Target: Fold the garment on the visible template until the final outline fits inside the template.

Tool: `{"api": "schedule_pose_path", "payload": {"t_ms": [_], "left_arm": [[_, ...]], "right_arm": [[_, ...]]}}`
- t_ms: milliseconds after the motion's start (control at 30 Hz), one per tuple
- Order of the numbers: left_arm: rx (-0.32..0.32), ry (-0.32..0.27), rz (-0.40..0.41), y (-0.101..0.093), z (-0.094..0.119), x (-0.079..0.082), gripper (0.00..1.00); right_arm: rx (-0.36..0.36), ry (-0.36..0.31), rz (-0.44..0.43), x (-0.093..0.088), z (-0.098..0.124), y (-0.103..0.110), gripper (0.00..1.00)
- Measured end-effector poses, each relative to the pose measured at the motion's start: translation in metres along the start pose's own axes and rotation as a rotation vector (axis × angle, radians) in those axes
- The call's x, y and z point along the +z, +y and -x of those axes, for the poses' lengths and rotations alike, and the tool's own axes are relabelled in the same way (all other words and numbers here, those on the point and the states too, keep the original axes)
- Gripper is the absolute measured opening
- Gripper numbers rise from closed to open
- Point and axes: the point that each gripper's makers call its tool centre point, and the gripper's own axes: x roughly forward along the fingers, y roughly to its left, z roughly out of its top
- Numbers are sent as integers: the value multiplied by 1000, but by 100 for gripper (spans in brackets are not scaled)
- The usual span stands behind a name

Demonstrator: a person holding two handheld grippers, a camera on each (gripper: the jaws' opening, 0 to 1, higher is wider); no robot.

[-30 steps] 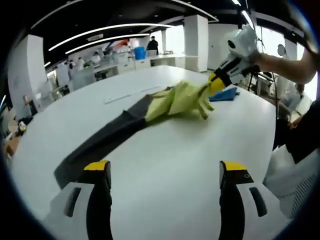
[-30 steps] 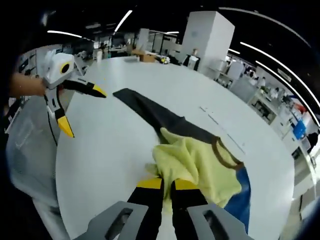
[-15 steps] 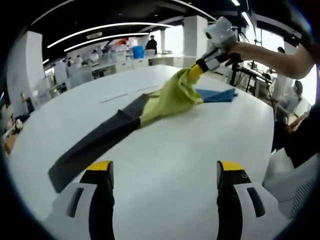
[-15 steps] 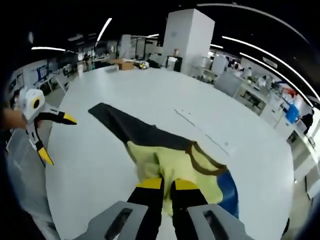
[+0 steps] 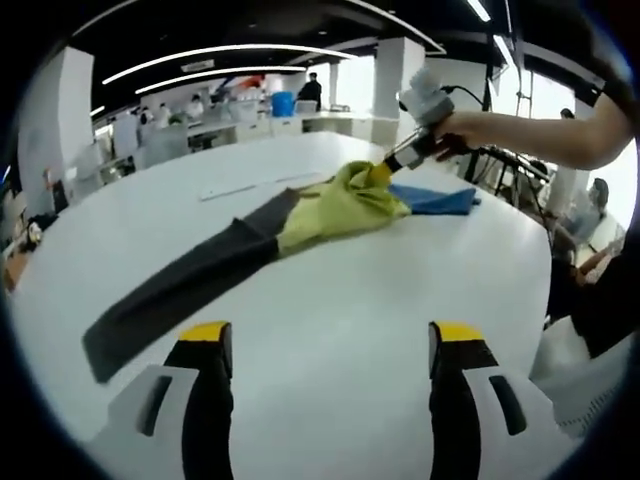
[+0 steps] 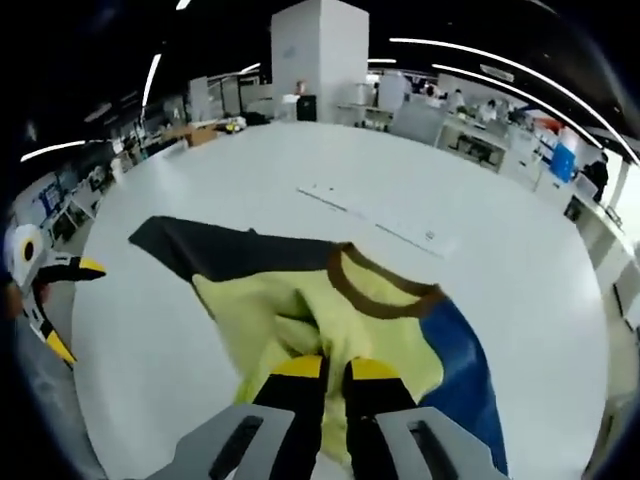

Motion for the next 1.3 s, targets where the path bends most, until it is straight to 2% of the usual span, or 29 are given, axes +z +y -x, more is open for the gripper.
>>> {"api": "schedule_pose_path", "payload": {"t_ms": [167,300,467,667,967,1100,1300], "left_arm": [[26,-19,43,5,0,2,76],[35,-6,36,6,-4,4,75],[38,13,26,4,-11,9,70],[22,-16,69,-7,-29,27,67],[-27,-74,164,-25,-58,60,61],[-53,-76,199,-35,-72,69,46],[-65,-82,243,-44,-93,78,44]], "right_arm": [[11,-18,-42,-4,1,2,5],[36,-34,-97,0,11,2,10],[44,-58,-112,4,28,3,14],[52,-58,-97,0,42,10,16],[45,-32,-123,-20,45,12,16],[40,-30,-131,-26,45,13,15],[38,-26,-144,-35,45,17,14]]}}
